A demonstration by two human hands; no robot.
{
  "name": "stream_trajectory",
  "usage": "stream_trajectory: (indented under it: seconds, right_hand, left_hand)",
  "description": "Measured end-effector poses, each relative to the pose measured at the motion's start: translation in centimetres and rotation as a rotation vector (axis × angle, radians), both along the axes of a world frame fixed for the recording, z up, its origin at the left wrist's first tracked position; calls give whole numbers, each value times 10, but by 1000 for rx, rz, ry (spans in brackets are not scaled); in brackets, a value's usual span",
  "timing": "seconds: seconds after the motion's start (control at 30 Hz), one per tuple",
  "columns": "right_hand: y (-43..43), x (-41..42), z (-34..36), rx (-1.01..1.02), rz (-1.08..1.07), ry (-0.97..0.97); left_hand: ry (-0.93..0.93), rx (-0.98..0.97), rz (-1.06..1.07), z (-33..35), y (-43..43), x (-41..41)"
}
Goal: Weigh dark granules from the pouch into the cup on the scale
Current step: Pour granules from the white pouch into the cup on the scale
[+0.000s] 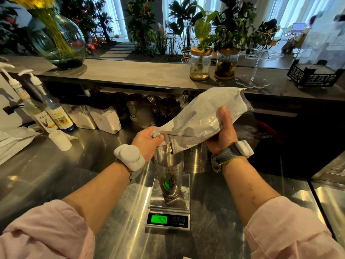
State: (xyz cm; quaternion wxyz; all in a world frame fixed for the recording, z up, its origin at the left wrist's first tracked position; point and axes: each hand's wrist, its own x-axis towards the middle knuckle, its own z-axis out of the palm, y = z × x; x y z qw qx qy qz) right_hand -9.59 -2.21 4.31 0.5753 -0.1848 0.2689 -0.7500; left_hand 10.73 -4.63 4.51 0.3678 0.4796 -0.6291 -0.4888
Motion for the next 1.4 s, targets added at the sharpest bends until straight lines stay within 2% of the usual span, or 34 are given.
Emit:
stream_trajectory:
  seconds: [0.6, 0.73, 0.87, 1.07, 1.23, 1.4]
  right_hand:
    - [-1, 1, -1, -6, -13, -15]
    - [-1, 0, -3, -20, -16, -10]
    - [0, 0, -2, -13, -26, -15]
    - [0, 2, -3, 10, -22, -9]
    - [0, 1, -2, -4, -24, -6]
    - [-1, 0, -3, -8, -24, -4]
  left_hand:
    - [-24, -11, 5, 1, 1, -2]
    - [106, 52, -40, -1, 1, -3]
    - [149, 53, -57, 2, 3, -4]
    - [135, 53, -53, 2, 4, -4]
    - [8, -20, -17, -1, 2, 0]
    - [-27, -39, -10, 2, 4, -1]
